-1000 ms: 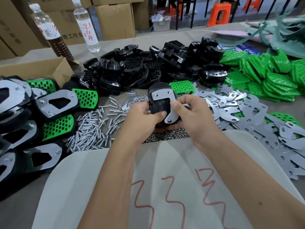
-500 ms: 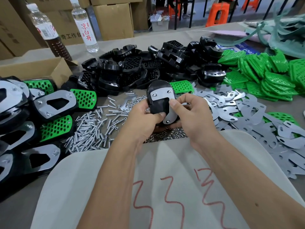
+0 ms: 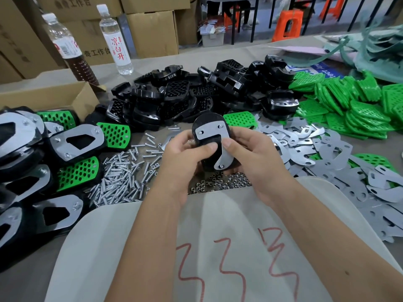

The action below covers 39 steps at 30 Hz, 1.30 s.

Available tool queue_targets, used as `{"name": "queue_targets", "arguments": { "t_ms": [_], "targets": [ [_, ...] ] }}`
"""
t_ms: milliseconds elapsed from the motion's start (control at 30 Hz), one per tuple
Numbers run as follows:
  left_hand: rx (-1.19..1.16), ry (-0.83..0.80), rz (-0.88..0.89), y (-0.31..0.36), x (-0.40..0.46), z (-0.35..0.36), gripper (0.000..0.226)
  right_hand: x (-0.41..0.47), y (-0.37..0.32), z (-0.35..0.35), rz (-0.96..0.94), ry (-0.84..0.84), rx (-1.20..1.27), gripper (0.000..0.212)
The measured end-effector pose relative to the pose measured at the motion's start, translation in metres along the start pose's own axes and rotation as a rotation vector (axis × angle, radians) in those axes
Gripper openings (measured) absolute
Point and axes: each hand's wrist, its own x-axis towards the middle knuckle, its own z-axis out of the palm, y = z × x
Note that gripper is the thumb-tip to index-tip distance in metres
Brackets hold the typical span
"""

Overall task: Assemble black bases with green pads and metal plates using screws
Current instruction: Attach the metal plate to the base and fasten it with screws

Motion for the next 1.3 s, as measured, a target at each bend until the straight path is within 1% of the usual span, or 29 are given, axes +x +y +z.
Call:
{"name": "queue_targets", "arguments": {
  "t_ms": [100, 233, 333, 533, 667, 800, 900, 1067, 1200, 1300],
  "targets": [
    [-0.074, -0.001, 0.006, 0.003, 0.001, -0.001, 0.032, -0.001, 0.0, 0.0, -0.007, -0.026, -0.035, 0.021],
    [-0.089, 0.033, 0.039, 0.002, 0.001, -0.002, 0.032, -0.001, -0.001, 0.0, -0.018, -0.092, -0.024, 0.018],
    [-0.094, 0.044, 0.047, 0.001, 0.001, -0.002, 0.034, -0.001, 0.0, -0.002, -0.019, -0.114, 0.008, 0.021],
    [-0.153, 0.037, -0.007, 0.002, 0.004, -0.008, 0.015, -0.001, 0.0, -0.005, -0.017, -0.094, 0.035, 0.02],
    [-0.136, 0.027, -0.025, 0.002, 0.007, -0.012, 0.022, 0.001, 0.0, -0.006, -0.068, -0.066, -0.091, 0.019],
    [-0.095, 0.019, -0.023, 0.0, 0.007, -0.009, 0.023, 0.002, 0.001, -0.006, -0.083, -0.01, 0.013, 0.009],
    [-0.088, 0.025, 0.008, 0.0, 0.008, -0.006, 0.019, 0.002, 0.001, -0.007, -0.123, 0.0, 0.013, 0.011],
    [-0.03, 0.018, 0.079, 0.001, 0.005, -0.002, 0.017, 0.001, 0.0, -0.008, -0.128, 0.014, 0.071, 0.012],
    [-0.003, 0.031, 0.137, 0.003, 0.003, 0.001, 0.02, 0.0, 0.001, -0.009, -0.158, -0.028, 0.111, 0.013],
    [-0.017, 0.033, 0.164, 0.003, 0.004, 0.0, 0.031, 0.0, 0.001, -0.007, -0.151, -0.025, 0.114, 0.014]
  ]
}}
